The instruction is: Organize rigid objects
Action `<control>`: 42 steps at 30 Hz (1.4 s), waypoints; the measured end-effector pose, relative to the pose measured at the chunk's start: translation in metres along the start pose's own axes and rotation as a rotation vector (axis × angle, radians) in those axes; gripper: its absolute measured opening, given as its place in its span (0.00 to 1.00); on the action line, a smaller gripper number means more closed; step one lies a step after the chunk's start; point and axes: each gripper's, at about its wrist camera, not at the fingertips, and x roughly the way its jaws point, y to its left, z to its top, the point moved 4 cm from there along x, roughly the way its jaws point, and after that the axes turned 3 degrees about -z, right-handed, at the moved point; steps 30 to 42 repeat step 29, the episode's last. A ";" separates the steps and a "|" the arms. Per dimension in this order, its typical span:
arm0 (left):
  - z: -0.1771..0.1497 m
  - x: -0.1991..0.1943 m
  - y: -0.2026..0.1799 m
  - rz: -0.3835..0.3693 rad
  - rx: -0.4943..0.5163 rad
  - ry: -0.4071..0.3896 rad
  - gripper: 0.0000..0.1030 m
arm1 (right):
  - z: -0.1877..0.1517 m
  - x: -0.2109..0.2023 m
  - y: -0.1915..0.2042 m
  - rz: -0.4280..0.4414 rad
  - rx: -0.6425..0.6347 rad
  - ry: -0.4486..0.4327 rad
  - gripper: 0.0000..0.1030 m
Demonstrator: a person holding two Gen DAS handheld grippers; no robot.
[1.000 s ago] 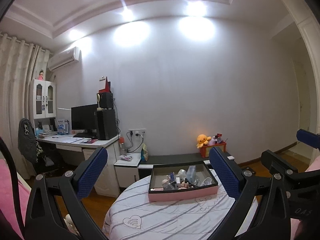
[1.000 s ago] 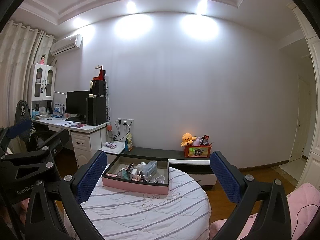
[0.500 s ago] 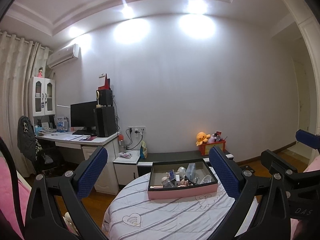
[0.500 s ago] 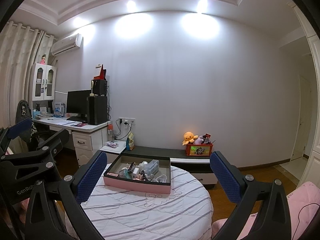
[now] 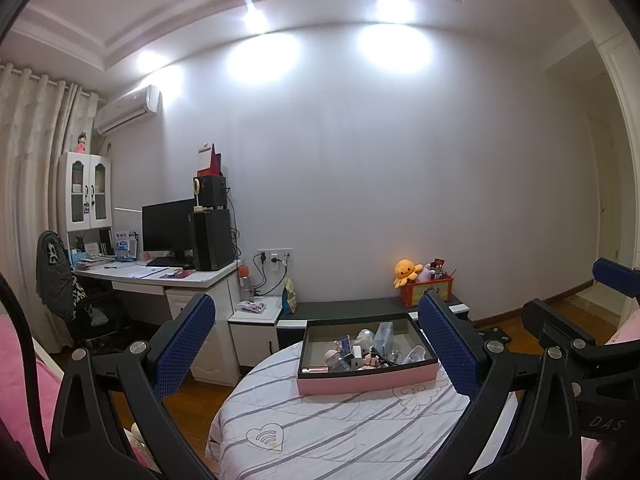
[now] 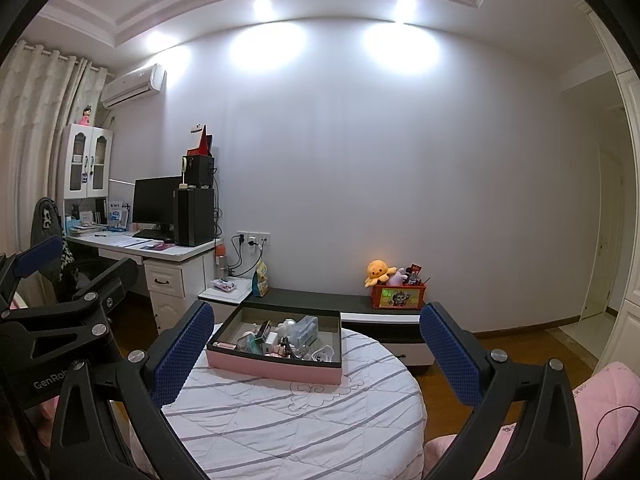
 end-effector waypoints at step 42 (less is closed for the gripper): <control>-0.001 0.001 0.000 0.000 -0.002 -0.002 0.99 | -0.001 -0.001 0.002 -0.001 0.002 -0.001 1.00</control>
